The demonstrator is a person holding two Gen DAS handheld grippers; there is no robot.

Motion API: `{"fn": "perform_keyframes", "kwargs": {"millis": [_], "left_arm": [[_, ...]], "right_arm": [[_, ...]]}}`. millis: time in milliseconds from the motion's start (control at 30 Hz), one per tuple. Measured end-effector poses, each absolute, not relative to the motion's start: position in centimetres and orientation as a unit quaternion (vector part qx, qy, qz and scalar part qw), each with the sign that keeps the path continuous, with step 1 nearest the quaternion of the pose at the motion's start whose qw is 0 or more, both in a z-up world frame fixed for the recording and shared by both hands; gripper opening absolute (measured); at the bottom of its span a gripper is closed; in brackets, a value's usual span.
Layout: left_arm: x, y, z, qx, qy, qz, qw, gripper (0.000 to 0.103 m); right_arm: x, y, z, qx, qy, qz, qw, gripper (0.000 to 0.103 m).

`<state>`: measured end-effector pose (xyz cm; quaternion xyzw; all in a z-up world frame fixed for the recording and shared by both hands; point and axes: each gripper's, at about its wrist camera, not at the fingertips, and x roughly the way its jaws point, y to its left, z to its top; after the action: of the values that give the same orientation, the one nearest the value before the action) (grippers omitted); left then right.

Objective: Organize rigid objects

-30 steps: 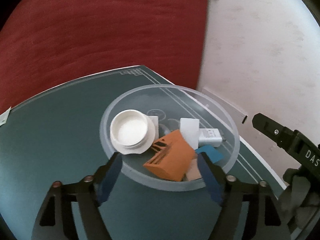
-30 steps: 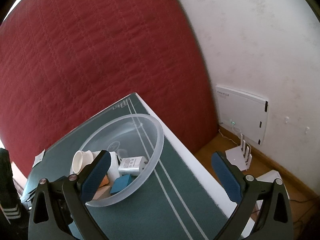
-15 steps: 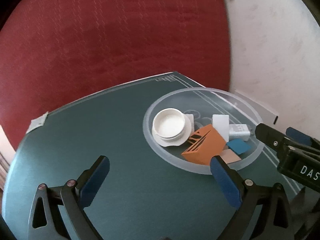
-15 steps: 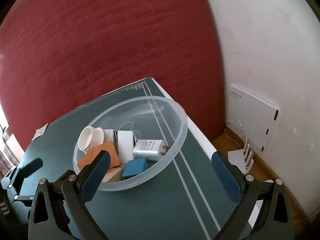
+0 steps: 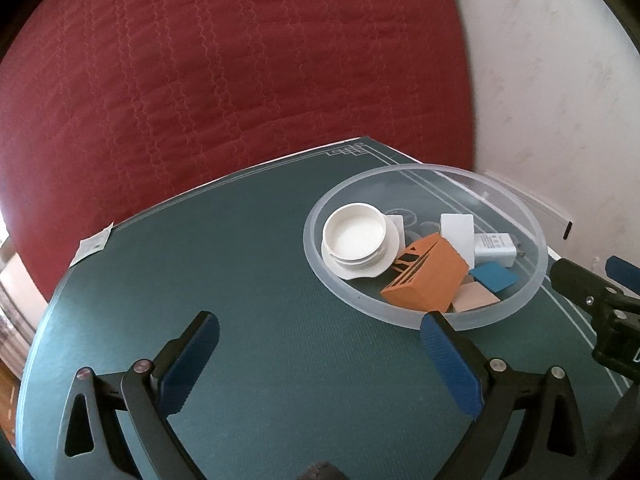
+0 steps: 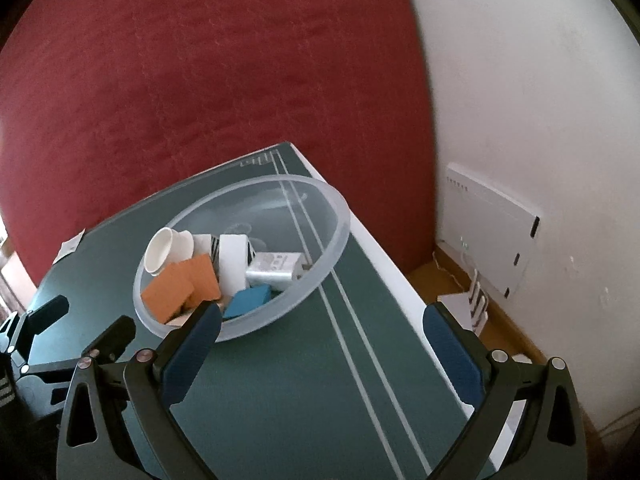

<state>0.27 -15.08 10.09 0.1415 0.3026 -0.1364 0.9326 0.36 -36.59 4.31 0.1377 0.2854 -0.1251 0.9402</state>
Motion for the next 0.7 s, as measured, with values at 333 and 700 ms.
{"fn": "perform_keyframes", "kwargs": {"millis": [333, 700], "left_arm": [[0.3, -15.1, 10.0, 0.145, 0.3, -0.134, 0.933, 0.102], [0.5, -15.0, 9.9, 0.149, 0.3, -0.124, 0.934, 0.102]], "right_arm": [[0.5, -34.9, 4.6, 0.098, 0.289, -0.121, 0.945, 0.102], [0.7, -34.1, 4.8, 0.07, 0.288, -0.122, 0.947, 0.102]]}}
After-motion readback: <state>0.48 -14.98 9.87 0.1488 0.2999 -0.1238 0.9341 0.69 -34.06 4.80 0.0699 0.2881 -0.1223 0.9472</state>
